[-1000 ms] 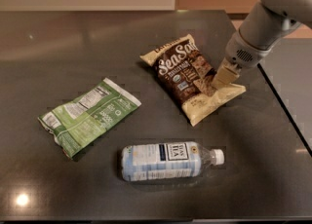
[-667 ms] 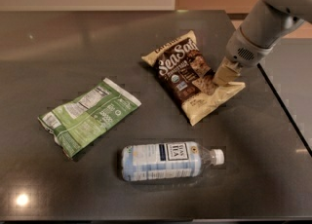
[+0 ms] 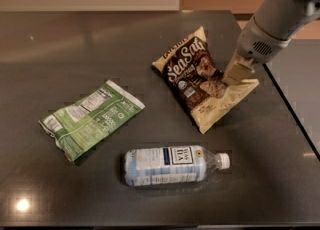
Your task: Move brown chip bag near blue plastic bottle
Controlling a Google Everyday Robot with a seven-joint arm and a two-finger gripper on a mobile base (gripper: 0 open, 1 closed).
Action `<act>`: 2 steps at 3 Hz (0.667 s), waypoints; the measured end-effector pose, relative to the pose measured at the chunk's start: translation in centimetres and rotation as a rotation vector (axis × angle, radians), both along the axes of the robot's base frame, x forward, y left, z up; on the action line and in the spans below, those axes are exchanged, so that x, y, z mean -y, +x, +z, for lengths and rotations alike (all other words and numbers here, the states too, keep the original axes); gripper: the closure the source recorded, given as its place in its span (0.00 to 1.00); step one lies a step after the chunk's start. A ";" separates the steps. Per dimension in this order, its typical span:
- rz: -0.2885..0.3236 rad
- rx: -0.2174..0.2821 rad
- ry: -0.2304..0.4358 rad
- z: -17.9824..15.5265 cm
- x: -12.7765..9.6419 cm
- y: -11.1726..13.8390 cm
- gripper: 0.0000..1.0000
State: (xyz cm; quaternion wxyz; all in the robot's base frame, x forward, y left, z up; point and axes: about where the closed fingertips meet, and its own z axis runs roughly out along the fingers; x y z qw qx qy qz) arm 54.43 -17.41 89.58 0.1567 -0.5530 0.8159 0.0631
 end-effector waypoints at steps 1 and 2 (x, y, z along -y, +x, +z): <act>0.081 -0.020 -0.007 1.2 -0.4 -1.9 1.00; 0.110 -0.050 0.004 1.7 -0.5 -3.9 1.00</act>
Offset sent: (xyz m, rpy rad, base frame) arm -0.0692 0.0035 0.0207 0.0151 0.1079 0.1470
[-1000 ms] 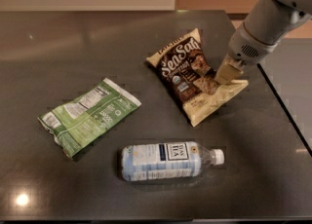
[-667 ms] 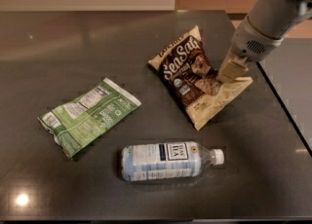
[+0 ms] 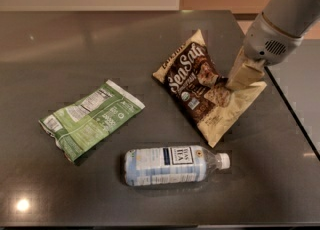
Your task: Move brown chip bag near blue plastic bottle
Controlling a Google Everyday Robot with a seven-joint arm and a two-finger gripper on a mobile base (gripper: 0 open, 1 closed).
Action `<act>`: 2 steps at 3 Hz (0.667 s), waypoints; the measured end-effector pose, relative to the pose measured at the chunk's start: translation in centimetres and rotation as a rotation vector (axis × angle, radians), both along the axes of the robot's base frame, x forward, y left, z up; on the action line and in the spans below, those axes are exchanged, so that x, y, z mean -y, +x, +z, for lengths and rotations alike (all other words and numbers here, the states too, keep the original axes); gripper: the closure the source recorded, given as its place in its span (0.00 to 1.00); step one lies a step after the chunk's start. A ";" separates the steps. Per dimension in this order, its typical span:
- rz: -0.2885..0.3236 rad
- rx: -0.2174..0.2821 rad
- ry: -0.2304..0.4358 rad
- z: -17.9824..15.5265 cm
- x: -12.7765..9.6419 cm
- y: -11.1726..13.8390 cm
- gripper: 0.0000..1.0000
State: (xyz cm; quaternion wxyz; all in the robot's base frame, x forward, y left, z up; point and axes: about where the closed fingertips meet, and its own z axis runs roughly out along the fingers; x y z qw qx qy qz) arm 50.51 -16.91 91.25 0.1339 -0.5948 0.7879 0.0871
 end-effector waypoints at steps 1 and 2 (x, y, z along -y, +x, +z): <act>-0.006 -0.035 0.008 -0.1 0.2 -2.0 1.00; -0.020 -0.060 0.012 -0.2 0.4 -3.5 1.00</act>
Offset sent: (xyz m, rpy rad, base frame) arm -0.0596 -0.0108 -0.0050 0.0098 0.1202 -0.0334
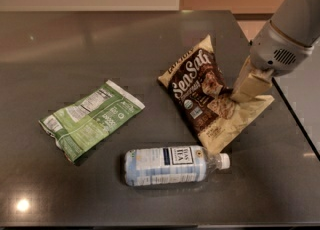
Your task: Move brown chip bag near blue plastic bottle
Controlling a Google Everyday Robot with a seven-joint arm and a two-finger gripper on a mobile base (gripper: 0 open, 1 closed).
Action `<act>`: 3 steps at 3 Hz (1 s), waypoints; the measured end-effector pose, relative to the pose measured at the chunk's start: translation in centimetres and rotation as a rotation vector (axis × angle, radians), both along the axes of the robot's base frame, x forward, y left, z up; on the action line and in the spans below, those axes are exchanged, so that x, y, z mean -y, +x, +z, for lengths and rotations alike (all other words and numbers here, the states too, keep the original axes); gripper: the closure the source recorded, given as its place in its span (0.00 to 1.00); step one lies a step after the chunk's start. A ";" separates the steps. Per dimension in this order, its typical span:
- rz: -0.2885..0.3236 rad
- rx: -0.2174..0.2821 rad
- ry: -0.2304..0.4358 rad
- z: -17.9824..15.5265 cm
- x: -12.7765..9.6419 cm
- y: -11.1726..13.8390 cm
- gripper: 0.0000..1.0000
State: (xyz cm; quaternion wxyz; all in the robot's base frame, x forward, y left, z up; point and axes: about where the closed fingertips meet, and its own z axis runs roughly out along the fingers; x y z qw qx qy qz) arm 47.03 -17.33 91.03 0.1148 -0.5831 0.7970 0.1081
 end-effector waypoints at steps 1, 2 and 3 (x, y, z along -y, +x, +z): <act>-0.015 -0.019 0.000 -0.2 0.3 -1.1 0.82; -0.019 -0.035 0.006 -0.4 0.3 -1.8 0.59; -0.018 -0.043 0.017 -0.5 0.3 -2.2 0.36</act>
Offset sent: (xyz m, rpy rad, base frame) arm -0.0336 -0.0076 -0.0082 0.0057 0.0878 -0.0182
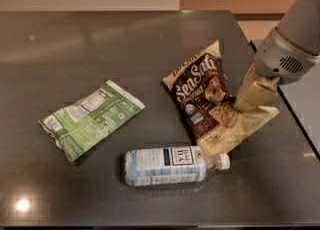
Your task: Move brown chip bag near blue plastic bottle
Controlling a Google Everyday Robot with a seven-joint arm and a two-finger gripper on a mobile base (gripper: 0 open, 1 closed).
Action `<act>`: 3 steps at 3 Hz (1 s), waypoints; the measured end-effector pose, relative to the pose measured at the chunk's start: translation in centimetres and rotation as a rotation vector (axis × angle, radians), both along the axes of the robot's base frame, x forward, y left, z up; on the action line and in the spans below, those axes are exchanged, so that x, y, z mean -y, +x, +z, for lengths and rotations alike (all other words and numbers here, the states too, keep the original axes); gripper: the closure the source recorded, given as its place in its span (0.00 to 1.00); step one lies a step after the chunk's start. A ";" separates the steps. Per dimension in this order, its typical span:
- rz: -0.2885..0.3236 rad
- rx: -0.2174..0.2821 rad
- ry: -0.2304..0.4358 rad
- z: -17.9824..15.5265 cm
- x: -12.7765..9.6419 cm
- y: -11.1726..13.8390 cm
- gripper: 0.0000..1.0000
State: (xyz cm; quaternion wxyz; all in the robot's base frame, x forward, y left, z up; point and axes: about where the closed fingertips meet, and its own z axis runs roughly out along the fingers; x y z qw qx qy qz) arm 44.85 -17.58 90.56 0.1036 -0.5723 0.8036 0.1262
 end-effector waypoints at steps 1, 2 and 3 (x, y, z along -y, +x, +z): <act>-0.003 0.013 0.003 0.1 -0.2 0.3 0.13; -0.004 0.024 0.005 0.1 -0.3 0.5 0.00; -0.004 0.024 0.005 0.1 -0.3 0.5 0.00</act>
Offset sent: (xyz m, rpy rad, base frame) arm 0.0027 0.0016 0.0005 0.0027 -0.0119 -0.0023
